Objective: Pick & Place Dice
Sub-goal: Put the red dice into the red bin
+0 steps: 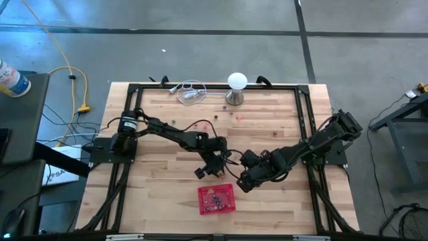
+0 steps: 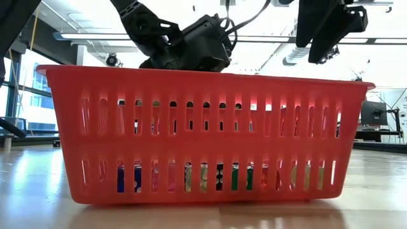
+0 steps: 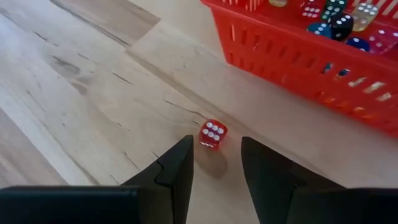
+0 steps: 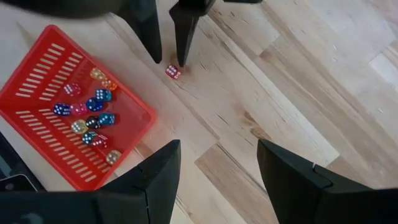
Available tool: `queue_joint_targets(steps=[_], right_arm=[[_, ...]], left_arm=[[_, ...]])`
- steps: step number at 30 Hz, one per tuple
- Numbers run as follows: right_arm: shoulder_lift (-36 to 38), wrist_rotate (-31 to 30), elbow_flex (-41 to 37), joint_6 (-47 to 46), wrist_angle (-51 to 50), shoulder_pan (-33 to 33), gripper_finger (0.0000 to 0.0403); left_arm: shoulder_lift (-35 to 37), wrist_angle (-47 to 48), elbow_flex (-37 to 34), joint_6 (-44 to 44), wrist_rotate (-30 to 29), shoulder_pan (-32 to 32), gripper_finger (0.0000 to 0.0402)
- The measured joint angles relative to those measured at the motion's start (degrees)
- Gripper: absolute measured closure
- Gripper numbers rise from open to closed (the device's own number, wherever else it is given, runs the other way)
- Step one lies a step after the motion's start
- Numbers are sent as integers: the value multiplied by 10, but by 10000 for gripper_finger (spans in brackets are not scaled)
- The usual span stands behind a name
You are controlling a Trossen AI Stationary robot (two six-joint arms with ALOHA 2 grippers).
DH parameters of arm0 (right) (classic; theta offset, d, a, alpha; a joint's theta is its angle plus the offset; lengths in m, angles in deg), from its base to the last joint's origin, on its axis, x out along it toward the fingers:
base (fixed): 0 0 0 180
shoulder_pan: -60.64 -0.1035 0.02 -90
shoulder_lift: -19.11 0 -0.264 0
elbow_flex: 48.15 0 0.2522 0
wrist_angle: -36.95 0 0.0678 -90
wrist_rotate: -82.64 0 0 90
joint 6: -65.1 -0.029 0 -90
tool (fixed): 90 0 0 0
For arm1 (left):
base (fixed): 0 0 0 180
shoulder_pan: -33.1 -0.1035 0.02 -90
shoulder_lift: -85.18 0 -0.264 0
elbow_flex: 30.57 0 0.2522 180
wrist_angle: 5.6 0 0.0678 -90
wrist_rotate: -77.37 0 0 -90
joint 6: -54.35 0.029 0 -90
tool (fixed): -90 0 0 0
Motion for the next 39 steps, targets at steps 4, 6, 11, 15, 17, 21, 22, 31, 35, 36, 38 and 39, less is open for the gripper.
queue_joint_targets(steps=[4, 6, 11, 15, 17, 21, 22, 31, 35, 36, 38, 39], right_arm=[[0, -2, 0, 0, 0, 0, 199], [0, -5, 0, 0, 1, 0, 199], [0, -6, 0, 0, 5, 1, 199], [0, -1, 0, 0, 9, 6, 199], [0, 0, 0, 0, 9, 8, 199], [0, 1, 0, 0, 8, 10, 199], [0, 1, 0, 0, 8, 11, 199], [0, -1, 0, 10, 3, 23, 199], [-1, -1, 0, 16, 3, 26, 199], [-1, -1, 0, 16, 3, 26, 199], [-1, -1, 0, 16, 3, 26, 199], [-1, -1, 0, 16, 3, 26, 199]], left_arm=[[0, 0, 0, 15, 3, 0, 273], [0, 0, 0, 15, 8, 0, 273], [-21, -9, 0, 2, 29, 0, 273], [-37, -37, 1, -13, 61, -8, 273], [-37, -49, 0, -12, 61, -11, 273], [-37, -47, 0, -3, 60, -11, 273], [-37, -47, 0, -5, 62, -11, 273], [-54, -64, 1, -17, 100, -8, 273], [-54, -66, 1, -6, 94, -8, 273], [-54, -67, 1, -4, 94, -8, 273], [-54, -70, 1, -2, 94, -8, 273], [-54, -72, 0, -2, 93, -8, 274]])
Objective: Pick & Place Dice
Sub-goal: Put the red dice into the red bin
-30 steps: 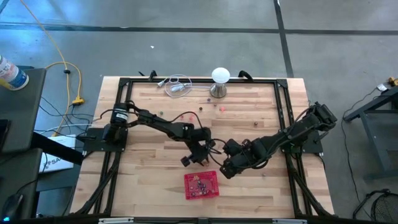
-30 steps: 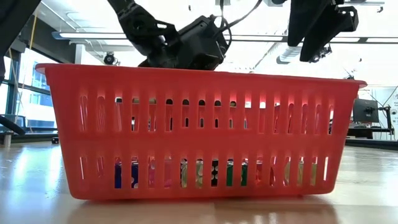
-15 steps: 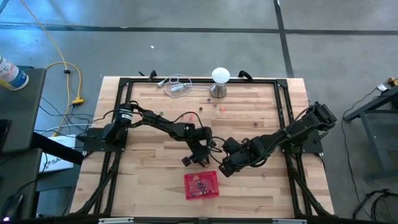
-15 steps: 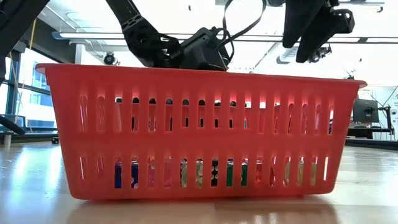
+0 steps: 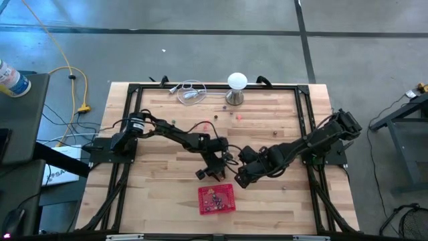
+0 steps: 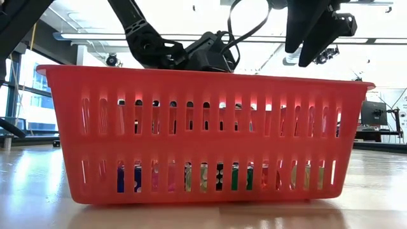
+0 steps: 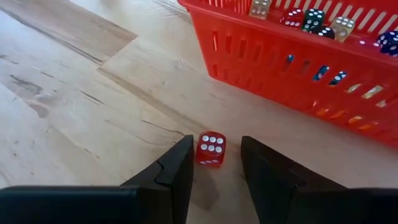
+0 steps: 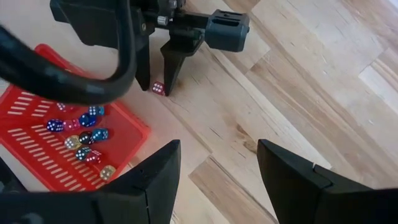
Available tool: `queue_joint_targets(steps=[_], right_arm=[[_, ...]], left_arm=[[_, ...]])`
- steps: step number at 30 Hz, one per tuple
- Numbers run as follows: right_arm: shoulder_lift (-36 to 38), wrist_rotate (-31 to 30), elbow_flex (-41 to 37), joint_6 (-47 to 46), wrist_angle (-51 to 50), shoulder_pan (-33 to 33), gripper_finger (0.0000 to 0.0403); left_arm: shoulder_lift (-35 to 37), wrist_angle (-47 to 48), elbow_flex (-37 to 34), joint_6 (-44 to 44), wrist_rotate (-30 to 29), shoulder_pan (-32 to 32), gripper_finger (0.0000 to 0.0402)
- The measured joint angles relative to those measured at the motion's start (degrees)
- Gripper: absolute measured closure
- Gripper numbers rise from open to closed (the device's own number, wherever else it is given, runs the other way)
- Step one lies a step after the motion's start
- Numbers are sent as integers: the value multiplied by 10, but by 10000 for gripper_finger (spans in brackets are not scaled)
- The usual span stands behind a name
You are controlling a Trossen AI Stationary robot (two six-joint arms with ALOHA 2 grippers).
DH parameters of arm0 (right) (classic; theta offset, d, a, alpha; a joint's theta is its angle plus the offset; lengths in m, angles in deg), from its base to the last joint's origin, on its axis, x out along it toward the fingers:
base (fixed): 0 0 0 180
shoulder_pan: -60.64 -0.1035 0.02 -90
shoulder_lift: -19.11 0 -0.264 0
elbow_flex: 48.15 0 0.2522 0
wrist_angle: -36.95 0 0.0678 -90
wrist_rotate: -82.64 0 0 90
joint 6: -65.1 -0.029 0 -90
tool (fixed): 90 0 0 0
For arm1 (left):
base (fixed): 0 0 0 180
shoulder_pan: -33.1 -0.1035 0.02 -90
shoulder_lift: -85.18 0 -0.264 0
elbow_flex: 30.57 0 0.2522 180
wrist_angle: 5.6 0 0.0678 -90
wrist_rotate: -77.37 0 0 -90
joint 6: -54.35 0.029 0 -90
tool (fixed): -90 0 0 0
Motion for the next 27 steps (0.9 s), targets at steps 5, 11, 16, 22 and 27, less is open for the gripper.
queue_joint_targets(steps=[5, 11, 16, 22, 27], right_arm=[[0, 0, 0, 0, -3, 0, 199], [0, 0, 0, 0, -4, 0, 199], [0, 0, 0, 0, -4, 1, 199], [0, 0, 0, 0, -1, 1, 199], [0, -17, 0, 0, 9, -1, 199]], left_arm=[[-3, -12, 0, 0, 0, 0, 285], [-3, -12, 0, 0, 0, -2, 321], [-3, -12, 0, 0, -1, -6, 357], [2, 10, 0, -30, 5, -27, 357], [46, 75, -1, -17, -68, -33, 357]])
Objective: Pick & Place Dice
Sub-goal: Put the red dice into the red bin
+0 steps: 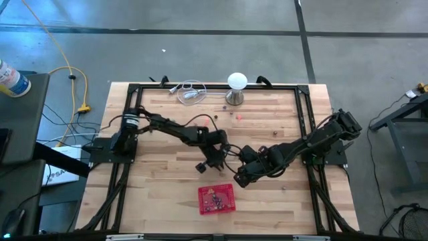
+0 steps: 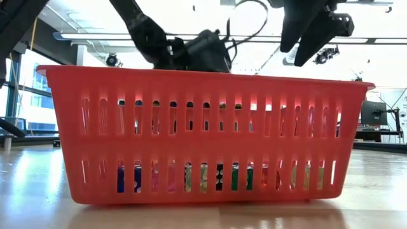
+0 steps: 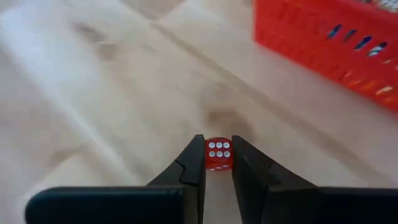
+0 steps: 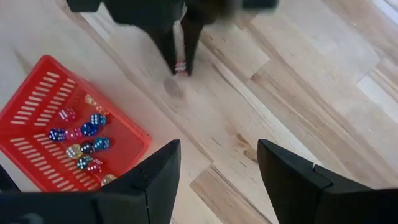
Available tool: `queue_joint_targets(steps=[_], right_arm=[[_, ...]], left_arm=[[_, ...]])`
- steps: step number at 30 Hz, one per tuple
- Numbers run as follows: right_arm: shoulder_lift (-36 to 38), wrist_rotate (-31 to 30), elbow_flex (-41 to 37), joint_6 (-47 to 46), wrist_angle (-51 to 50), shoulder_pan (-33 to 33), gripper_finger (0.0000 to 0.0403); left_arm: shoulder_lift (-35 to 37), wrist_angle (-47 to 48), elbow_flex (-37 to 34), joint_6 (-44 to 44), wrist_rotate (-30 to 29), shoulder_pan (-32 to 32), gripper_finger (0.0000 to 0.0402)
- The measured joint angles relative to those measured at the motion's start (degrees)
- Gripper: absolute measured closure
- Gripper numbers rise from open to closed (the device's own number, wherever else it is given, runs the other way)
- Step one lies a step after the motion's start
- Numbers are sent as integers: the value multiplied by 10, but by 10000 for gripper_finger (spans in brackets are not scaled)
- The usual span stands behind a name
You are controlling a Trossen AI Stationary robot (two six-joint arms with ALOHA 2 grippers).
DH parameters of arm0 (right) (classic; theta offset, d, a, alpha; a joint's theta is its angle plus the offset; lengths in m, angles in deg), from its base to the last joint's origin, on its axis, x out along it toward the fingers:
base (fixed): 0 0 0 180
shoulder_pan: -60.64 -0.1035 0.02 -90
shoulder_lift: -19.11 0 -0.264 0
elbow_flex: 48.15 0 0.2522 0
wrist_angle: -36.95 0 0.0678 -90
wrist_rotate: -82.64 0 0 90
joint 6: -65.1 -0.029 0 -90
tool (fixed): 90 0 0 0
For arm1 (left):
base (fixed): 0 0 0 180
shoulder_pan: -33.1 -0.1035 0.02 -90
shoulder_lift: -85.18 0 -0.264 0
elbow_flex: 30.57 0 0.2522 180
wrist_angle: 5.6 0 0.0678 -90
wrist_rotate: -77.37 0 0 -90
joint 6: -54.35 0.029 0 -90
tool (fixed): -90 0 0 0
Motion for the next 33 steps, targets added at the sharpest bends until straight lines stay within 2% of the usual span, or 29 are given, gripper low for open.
queue_joint_targets(steps=[3, 6, 11, 19, 25, 29, 33], right_arm=[[3, -12, 0, 0, 3, -6, 199], [11, -27, 0, 0, 6, -15, 199], [20, -61, 0, 0, 12, -33, 199], [24, -118, 0, -1, 14, -71, 199], [24, -148, 0, -13, 19, -105, 199], [24, -173, 0, -21, 28, -129, 199], [15, -201, 0, -14, 55, -145, 199]], left_arm=[[42, 52, 0, -4, -44, 0, 357], [76, 93, 0, -23, -49, 0, 357], [130, 142, 0, -59, -122, 10, 357], [217, 165, 0, -240, -125, 32, 357], [261, 152, 1, -342, -143, 103, 357], [269, 148, 1, -417, -234, 173, 357], [263, 149, 1, -460, -288, 223, 357]])
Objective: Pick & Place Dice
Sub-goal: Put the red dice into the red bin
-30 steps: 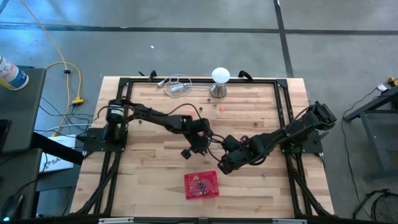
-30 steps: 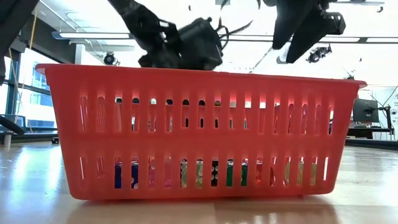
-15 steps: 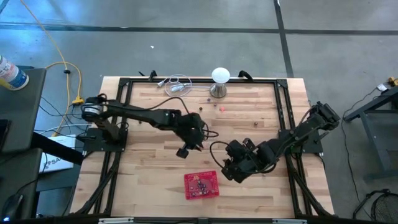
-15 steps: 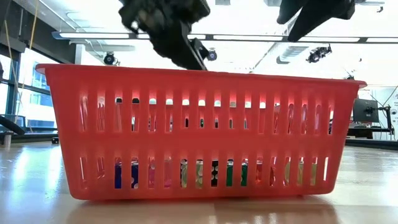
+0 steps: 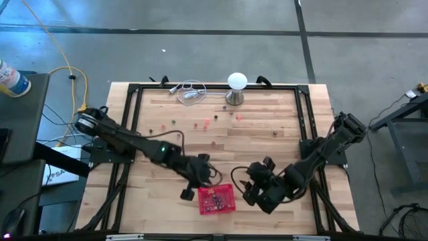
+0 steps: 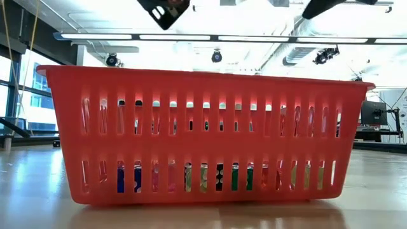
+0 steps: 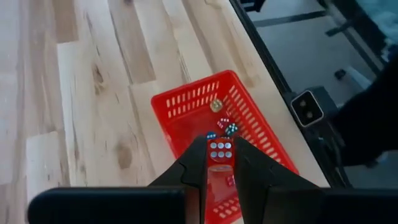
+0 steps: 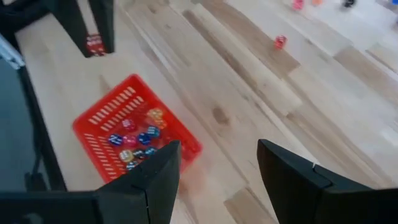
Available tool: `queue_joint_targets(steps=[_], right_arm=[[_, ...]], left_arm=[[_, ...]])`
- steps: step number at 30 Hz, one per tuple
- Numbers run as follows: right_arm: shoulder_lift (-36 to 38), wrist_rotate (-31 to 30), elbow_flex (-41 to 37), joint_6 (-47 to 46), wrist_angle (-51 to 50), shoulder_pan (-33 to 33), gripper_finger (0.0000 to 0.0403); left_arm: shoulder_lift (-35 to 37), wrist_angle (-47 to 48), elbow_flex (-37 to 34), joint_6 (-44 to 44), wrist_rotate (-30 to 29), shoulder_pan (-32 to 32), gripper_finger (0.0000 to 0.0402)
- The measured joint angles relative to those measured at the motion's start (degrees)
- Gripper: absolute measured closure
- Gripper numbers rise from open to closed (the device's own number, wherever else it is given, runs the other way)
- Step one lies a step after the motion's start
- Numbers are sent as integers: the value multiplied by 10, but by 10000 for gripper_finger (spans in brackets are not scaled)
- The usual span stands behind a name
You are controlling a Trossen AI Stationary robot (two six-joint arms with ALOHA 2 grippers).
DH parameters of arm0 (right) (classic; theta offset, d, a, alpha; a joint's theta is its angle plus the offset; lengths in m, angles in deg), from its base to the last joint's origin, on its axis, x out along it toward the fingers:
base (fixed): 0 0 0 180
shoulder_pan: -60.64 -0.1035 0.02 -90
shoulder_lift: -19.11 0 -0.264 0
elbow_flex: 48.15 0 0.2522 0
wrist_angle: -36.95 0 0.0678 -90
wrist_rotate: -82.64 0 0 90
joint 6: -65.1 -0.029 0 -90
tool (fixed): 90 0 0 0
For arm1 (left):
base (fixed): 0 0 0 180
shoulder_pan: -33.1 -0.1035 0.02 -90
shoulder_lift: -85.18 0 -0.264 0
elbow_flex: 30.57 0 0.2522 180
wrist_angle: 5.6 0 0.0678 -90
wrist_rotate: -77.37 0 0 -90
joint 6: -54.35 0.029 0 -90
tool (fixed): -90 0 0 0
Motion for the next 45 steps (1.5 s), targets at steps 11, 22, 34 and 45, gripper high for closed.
queue_joint_targets(steps=[11, 22, 34, 45], right_arm=[[-28, -15, 0, 60, 106, -24, 199], [-32, -10, 0, 78, 129, -28, 199], [-40, -10, 0, 153, 186, -15, 199], [-57, -8, 0, 201, 209, 10, 199]], left_arm=[[-86, -70, -1, -102, -114, 76, 288], [-124, -163, 0, -106, -84, 90, 246], [-124, -191, 0, -90, -129, 74, 244], [-124, -228, 0, -99, -186, 70, 244]])
